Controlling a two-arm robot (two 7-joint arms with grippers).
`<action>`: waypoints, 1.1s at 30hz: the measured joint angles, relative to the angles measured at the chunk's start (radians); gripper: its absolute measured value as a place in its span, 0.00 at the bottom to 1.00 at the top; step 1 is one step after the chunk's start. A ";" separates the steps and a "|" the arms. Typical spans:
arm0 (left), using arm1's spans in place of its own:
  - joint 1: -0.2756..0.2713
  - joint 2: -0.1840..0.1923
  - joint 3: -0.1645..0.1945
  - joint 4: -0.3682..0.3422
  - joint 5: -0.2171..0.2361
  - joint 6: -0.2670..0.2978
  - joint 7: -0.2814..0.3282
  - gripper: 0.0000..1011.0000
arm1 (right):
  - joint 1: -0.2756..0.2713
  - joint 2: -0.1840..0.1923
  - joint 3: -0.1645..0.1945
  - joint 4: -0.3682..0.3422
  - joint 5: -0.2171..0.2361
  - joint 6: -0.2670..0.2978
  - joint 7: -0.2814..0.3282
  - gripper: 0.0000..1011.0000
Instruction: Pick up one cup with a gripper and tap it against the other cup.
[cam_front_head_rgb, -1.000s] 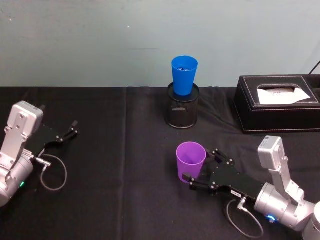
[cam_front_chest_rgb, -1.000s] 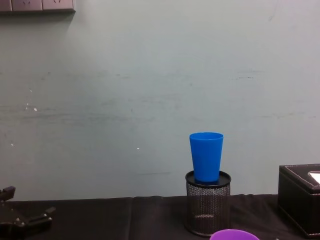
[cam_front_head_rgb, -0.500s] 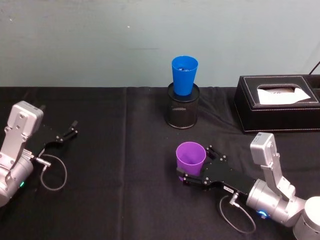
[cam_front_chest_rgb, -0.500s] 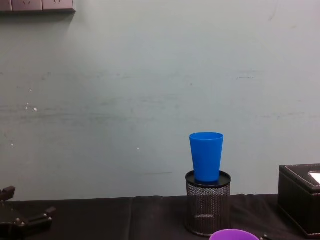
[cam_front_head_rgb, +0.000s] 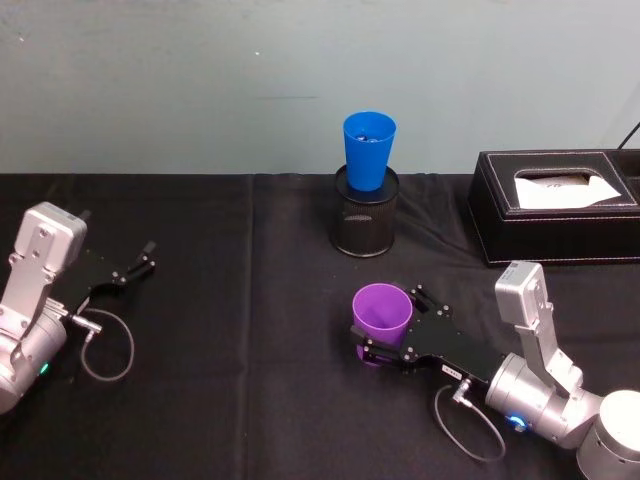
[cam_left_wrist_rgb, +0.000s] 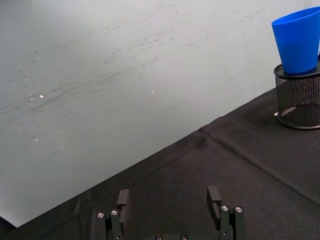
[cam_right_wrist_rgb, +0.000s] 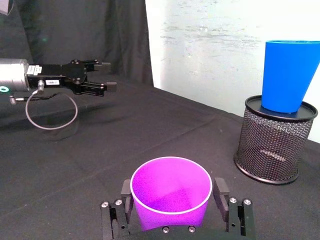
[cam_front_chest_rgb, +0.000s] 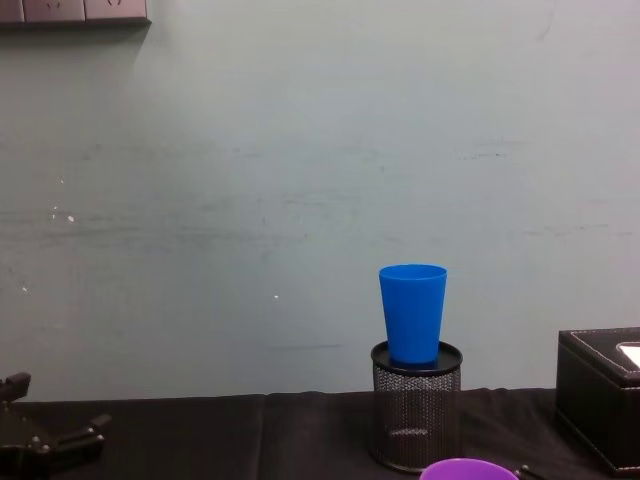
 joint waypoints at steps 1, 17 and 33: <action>0.000 0.000 0.000 0.000 0.000 0.000 0.000 0.99 | 0.000 -0.002 0.001 0.002 -0.001 -0.002 -0.001 0.99; 0.000 0.000 0.000 0.000 0.000 0.000 0.000 0.99 | 0.001 -0.015 0.014 0.018 0.011 -0.025 0.012 0.99; 0.000 0.000 0.000 0.000 0.000 0.000 0.000 0.99 | 0.006 -0.020 0.013 0.028 0.011 -0.029 0.015 0.99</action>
